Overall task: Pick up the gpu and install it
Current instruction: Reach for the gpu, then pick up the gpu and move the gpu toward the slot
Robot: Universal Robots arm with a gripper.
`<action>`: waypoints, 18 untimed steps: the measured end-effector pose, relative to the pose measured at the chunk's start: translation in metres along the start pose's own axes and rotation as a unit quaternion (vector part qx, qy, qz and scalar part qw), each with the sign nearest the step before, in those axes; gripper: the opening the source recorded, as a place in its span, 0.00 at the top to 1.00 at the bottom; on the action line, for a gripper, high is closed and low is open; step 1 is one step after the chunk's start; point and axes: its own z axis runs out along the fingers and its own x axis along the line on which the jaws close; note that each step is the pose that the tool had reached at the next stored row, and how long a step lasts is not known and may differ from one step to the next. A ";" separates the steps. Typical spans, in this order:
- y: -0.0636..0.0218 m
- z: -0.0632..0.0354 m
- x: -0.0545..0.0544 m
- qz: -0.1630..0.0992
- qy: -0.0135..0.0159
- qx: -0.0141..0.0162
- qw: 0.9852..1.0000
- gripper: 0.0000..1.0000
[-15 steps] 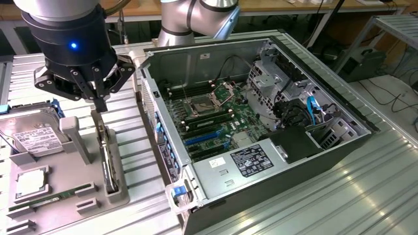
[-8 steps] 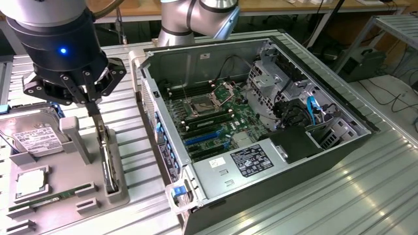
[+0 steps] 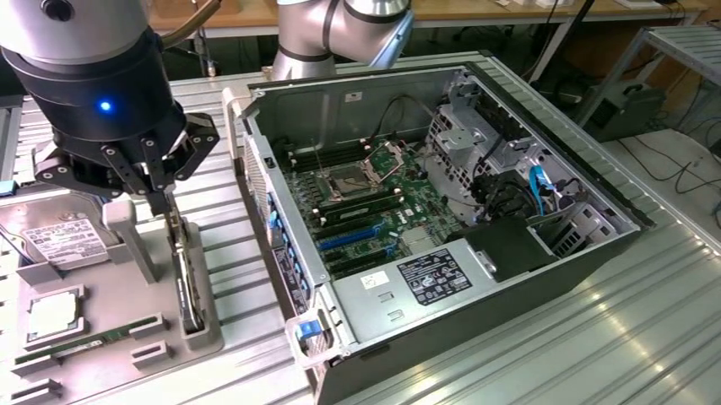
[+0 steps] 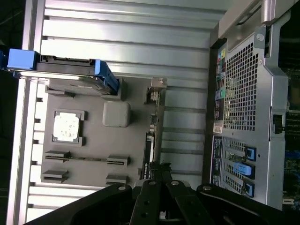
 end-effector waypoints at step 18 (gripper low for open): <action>-0.0012 -0.0001 0.001 0.000 0.000 -0.002 1.000 0.89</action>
